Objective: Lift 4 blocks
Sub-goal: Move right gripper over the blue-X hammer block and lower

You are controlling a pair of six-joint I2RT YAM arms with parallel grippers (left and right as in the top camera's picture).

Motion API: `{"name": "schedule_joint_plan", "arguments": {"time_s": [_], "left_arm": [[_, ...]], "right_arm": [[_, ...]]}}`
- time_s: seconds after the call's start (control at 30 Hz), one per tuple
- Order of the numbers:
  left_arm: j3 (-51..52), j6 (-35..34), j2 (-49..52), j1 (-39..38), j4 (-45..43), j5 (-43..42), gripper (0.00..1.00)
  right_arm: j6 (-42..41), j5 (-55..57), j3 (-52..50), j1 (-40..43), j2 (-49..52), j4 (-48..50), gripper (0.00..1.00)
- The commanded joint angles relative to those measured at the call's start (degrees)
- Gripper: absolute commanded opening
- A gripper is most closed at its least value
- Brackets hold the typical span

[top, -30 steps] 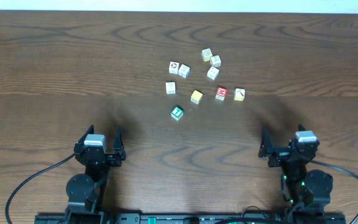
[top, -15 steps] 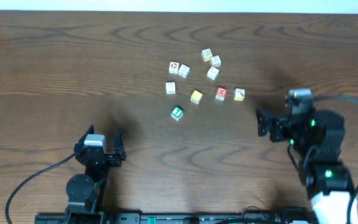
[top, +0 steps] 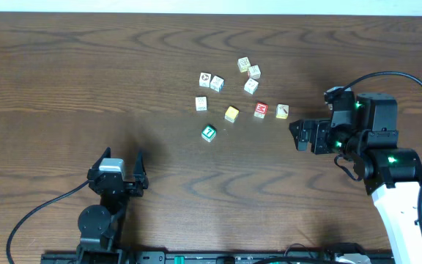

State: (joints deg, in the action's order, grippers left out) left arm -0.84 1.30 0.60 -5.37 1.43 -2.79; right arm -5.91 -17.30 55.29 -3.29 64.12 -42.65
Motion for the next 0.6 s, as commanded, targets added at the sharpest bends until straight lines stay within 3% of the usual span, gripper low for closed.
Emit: {"name": "schedule_joint_plan", "arguments": {"time_s": [0.0, 0.33, 0.57], "left_arm": [[0.61, -0.31, -0.22, -0.11, 2.6, 0.9, 0.73], [0.61, -0.31, -0.22, -0.11, 2.6, 0.9, 0.73], [0.61, -0.31, -0.22, -0.11, 2.6, 0.9, 0.73]], "right_arm": [[-1.95, -4.9, 1.6, -0.57, 0.02, -2.08, 0.99], [0.22, -2.6, 1.07, -0.57, 1.25, -2.38, 0.99], [-2.23, 3.52, 1.07, -0.61, 6.82, 3.02, 0.99]]}}
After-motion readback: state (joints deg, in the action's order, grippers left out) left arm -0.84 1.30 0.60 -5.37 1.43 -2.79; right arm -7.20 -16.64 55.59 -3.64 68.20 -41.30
